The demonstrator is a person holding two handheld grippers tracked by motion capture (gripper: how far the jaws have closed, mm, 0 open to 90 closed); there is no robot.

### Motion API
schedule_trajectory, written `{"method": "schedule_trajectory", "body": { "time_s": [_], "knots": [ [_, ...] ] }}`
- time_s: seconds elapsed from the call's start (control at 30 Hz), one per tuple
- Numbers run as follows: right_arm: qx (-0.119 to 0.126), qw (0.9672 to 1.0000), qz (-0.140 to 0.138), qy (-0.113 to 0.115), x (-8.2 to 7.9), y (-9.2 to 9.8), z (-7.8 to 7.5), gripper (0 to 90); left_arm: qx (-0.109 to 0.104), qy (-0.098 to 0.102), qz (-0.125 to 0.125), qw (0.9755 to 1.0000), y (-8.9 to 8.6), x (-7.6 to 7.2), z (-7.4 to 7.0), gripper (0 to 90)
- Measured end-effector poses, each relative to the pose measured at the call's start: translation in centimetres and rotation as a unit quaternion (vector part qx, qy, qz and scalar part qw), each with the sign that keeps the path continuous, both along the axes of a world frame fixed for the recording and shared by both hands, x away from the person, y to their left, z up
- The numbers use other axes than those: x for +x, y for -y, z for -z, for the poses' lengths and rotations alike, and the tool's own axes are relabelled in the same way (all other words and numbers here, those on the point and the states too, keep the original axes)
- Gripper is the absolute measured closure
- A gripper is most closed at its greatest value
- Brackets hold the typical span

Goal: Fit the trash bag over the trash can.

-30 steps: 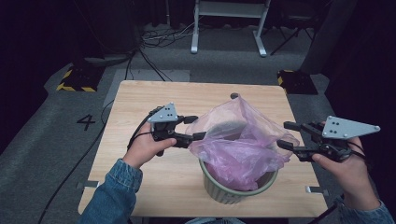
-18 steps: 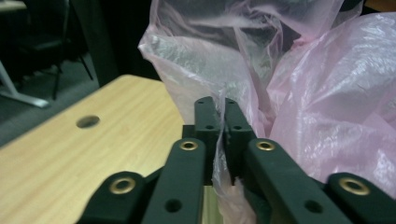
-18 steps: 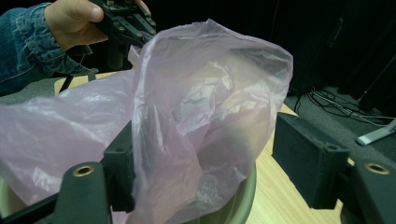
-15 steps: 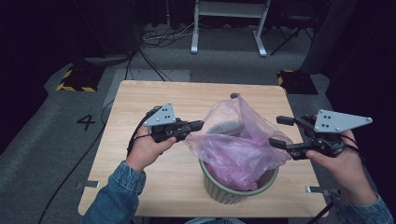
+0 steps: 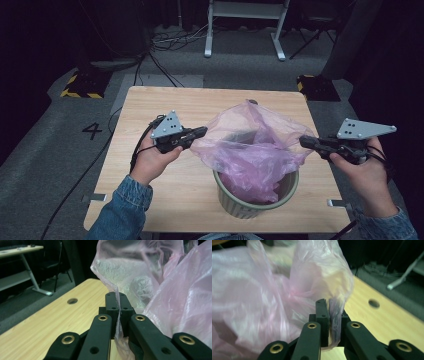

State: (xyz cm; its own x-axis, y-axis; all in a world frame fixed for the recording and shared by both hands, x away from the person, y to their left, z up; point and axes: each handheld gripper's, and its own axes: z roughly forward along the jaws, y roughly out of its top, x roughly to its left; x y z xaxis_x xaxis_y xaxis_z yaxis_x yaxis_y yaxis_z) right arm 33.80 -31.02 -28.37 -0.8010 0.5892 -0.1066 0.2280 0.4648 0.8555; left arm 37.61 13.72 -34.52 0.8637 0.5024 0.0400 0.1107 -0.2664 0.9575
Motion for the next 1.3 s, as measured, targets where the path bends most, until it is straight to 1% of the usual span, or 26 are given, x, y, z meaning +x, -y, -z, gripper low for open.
{"method": "schedule_trajectory", "body": {
  "time_s": [0.07, 0.13, 0.27, 0.47, 0.63, 0.7, 0.8, 0.93, 1.03, 1.1, 1.2, 1.3],
  "knots": [
    [0.0, 0.9998, 0.012, -0.016, 0.3, 0.6, 0.9, 87.4, -0.001, -0.006, -0.002, 1.0, -0.3, 0.1, 0.4, 89.6],
    [-0.002, 0.9995, 0.018, -0.024, 0.5, 1.0, 1.5, 87.4, 0.0, -0.012, -0.006, 0.9999, -0.5, 0.2, 0.8, 89.6],
    [-0.01, 0.9988, 0.033, -0.033, 0.7, 1.6, 2.5, 86.6, 0.005, -0.02, -0.012, 0.9997, -0.7, 0.4, 1.6, 89.6],
    [-0.017, 0.9971, 0.05, -0.055, 1.2, 2.4, 3.9, 85.2, 0.012, -0.028, -0.023, 0.9993, -1.2, 0.8, 2.6, 89.6],
    [-0.024, 0.9958, 0.053, -0.07, 1.4, 2.8, 4.8, 85.0, 0.013, -0.032, -0.029, 0.999, -1.8, 0.7, 3.0, 89.6],
    [-0.027, 0.9955, 0.053, -0.074, 1.3, 3.0, 5.1, 85.0, 0.016, -0.038, -0.03, 0.9987, -2.0, 0.6, 3.3, 89.7],
    [-0.032, 0.9944, 0.051, -0.087, 1.1, 3.3, 5.6, 85.0, 0.022, -0.049, -0.028, 0.9982, -2.3, 0.5, 4.0, 89.7],
    [-0.038, 0.9934, 0.045, -0.099, 0.4, 3.6, 6.4, 85.1, 0.028, -0.053, -0.02, 0.998, -2.5, -0.1, 4.7, 89.7],
    [-0.034, 0.9933, 0.04, -0.103, -0.8, 4.1, 7.0, 85.2, 0.03, -0.055, -0.01, 0.998, -2.7, -0.9, 5.1, 89.7],
    [-0.029, 0.9934, 0.038, -0.105, -1.5, 4.4, 7.4, 85.2, 0.024, -0.058, -0.004, 0.998, -2.7, -1.4, 5.6, 89.7],
    [-0.015, 0.9936, 0.034, -0.107, -2.6, 4.8, 8.2, 85.2, 0.012, -0.066, 0.01, 0.9977, -2.6, -1.8, 6.7, 89.6],
    [-0.001, 0.9932, 0.027, -0.113, -3.0, 4.8, 9.1, 85.5, 0.005, -0.074, 0.022, 0.997, -1.9, -2.1, 7.9, 89.7]
  ]
}}
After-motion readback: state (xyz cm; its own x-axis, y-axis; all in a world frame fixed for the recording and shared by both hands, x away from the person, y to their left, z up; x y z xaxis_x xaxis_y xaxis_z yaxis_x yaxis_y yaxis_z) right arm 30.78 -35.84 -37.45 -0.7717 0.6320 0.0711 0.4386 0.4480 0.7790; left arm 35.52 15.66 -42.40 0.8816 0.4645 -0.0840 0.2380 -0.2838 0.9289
